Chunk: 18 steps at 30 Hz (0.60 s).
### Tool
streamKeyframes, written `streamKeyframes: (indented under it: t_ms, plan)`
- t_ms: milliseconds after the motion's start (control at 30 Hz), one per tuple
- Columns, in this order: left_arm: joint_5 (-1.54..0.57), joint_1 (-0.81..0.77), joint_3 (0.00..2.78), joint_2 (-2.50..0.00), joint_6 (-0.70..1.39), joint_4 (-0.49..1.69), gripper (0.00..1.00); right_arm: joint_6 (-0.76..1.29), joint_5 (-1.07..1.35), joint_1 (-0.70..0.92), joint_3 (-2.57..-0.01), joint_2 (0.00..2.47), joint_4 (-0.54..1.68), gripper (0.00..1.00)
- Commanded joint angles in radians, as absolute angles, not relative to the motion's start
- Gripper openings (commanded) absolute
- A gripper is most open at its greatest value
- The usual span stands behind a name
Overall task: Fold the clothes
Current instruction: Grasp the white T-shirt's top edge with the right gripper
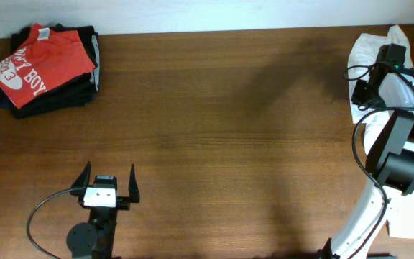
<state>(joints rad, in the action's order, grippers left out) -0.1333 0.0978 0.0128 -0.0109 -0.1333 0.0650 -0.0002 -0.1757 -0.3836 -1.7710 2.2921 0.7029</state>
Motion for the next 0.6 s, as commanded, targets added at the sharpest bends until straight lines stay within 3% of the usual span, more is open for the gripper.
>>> streamKeyframes:
  t_ms: [0, 67, 167, 200, 433, 567]
  plan:
    - [-0.136, 0.103, 0.009, -0.006, -0.128, 0.069, 0.99, 0.004, -0.217, -0.382, -1.79, 2.307, 0.707, 0.43]
    - [-0.137, 0.103, 0.009, -0.006, -0.128, 0.069, 0.99, 0.004, -0.217, -0.382, -1.79, 2.309, 0.707, 0.43]
    - [-0.136, 0.103, 0.009, -0.006, -0.128, 0.069, 0.99, 0.004, -0.218, -0.382, -1.788, 2.312, 0.707, 0.2]
    - [-0.136, 0.103, 0.009, -0.006, -0.128, 0.069, 0.99, 0.004, -0.22, -0.382, -1.788, 2.312, 0.71, 0.04]
    - [-0.136, 0.103, 0.009, -0.006, -0.128, 0.069, 0.99, 0.081, -0.292, -0.362, -1.917, 2.208, 0.861, 0.04]
    - [-0.136, 0.103, 0.009, -0.006, -0.128, 0.069, 0.99, 0.144, -0.055, -0.268, -1.954, 2.049, 0.895, 0.04]
